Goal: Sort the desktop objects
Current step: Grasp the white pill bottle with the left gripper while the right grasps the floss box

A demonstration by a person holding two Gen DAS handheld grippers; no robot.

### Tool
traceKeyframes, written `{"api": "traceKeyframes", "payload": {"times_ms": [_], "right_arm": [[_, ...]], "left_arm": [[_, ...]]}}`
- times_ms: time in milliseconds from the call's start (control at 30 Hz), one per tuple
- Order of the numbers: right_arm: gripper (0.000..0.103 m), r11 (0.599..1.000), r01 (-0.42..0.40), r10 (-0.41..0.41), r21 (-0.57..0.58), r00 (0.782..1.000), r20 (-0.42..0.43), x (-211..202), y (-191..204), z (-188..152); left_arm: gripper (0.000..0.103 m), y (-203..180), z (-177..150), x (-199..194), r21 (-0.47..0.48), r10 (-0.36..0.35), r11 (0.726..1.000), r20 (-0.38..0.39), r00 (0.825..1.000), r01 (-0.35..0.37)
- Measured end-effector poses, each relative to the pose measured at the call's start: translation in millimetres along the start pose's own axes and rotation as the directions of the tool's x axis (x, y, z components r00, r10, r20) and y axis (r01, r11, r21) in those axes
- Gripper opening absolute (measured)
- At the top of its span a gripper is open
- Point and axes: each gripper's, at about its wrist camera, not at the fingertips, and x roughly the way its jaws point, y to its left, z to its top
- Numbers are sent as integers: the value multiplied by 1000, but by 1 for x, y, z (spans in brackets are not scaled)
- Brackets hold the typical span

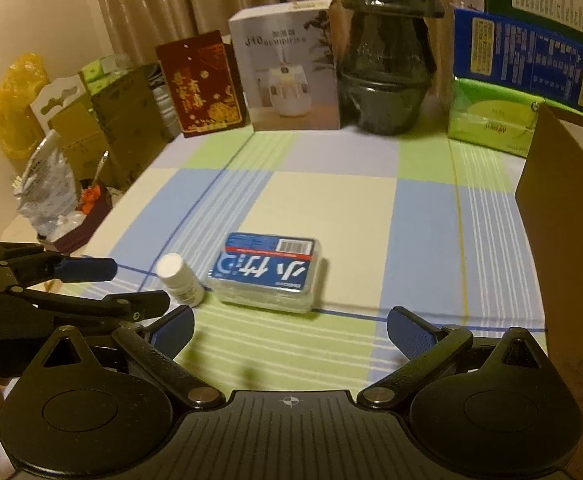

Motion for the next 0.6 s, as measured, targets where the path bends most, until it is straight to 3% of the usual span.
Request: {"api": "traceKeyframes", "payload": {"times_ms": [167,467,600], "right_arm": [[101,1000,12,-12,20,1000,-10,9,-7,4],[101,999,2,-2,34,1000,-16,20,-11,9],[101,1000,-8,9,28,1000,-21,27,-5,12]], "left_arm": [[52,-3,5,15,30,-7,1000,3,1000,7],[23,-2,6,31,68,-41,997,-7,999,41],[23,4,4,29,75,-33,997,13,999,32]]}}
